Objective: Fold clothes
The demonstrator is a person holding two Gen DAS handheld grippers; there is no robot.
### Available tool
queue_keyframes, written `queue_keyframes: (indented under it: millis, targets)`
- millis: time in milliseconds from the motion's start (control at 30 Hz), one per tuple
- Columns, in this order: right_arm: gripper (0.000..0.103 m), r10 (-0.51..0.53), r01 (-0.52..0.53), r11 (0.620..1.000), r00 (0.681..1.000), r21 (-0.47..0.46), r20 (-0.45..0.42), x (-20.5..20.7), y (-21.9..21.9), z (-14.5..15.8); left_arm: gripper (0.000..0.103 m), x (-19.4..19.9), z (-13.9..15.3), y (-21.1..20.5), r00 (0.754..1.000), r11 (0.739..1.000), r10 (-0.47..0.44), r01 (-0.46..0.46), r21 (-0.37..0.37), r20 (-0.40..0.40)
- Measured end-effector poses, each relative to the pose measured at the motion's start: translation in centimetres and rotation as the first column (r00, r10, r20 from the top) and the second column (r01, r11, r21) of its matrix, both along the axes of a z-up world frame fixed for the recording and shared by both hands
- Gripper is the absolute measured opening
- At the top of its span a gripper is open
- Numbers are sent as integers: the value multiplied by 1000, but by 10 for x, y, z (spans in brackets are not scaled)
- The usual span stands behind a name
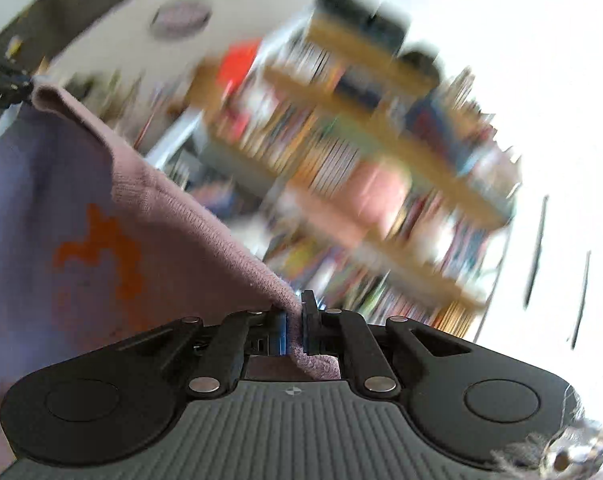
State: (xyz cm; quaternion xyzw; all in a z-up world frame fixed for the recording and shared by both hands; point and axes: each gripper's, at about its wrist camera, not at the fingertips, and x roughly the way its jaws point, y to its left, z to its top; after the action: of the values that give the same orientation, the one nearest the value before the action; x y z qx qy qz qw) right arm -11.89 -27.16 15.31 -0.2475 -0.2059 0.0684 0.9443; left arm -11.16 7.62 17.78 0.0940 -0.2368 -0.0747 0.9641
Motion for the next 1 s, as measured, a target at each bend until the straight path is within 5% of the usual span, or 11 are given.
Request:
queue_keyframes:
  millis: [133, 200, 267, 333, 433, 500, 600, 667, 767, 867, 1000]
  targets:
    - [7, 27, -34, 998, 993, 59, 114, -8, -2, 16, 8, -7, 17, 4, 998, 1000, -4, 5, -18, 64]
    - [7, 36, -40, 998, 997, 54, 67, 4, -1, 17, 8, 8, 19, 6, 1000, 1000, -10, 10, -12, -15]
    - [8, 52, -49, 998, 996, 36, -73, 29, 2, 9, 8, 40, 8, 10, 983, 1000, -16, 17, 2, -184]
    - [8, 57, -56, 998, 967, 13, -246, 61, 6, -7, 8, 82, -13, 14, 924, 999, -27, 32, 7, -382]
    - [8, 37, -52, 999, 870, -15, -491, 115, 16, -47, 9, 152, -60, 17, 756, 999, -39, 50, -2, -653]
    - [8, 9, -42, 998, 781, -39, -624, 150, 23, -79, 12, 186, -92, 9, 661, 999, -19, 49, 18, -751]
    - [8, -66, 0, 996, 690, -92, -720, 191, 31, -124, 21, 215, -121, -4, 607, 996, 63, 13, 89, -792]
    - [8, -102, 24, 993, 659, -114, -745, 213, 34, -143, 43, 217, -125, -1, 594, 996, 70, -2, 86, -802]
    - [8, -111, 52, 994, 607, -101, -787, 247, 31, -159, 63, 208, -115, 7, 602, 997, 66, -16, 71, -796]
    - [9, -100, 76, 995, 554, -69, -827, 278, 28, -167, 66, 183, -107, 11, 624, 996, 69, -6, 84, -778]
    - [11, -163, 117, 986, 534, -119, -830, 315, 35, -178, 70, 148, -96, 16, 655, 995, 73, 9, 104, -753]
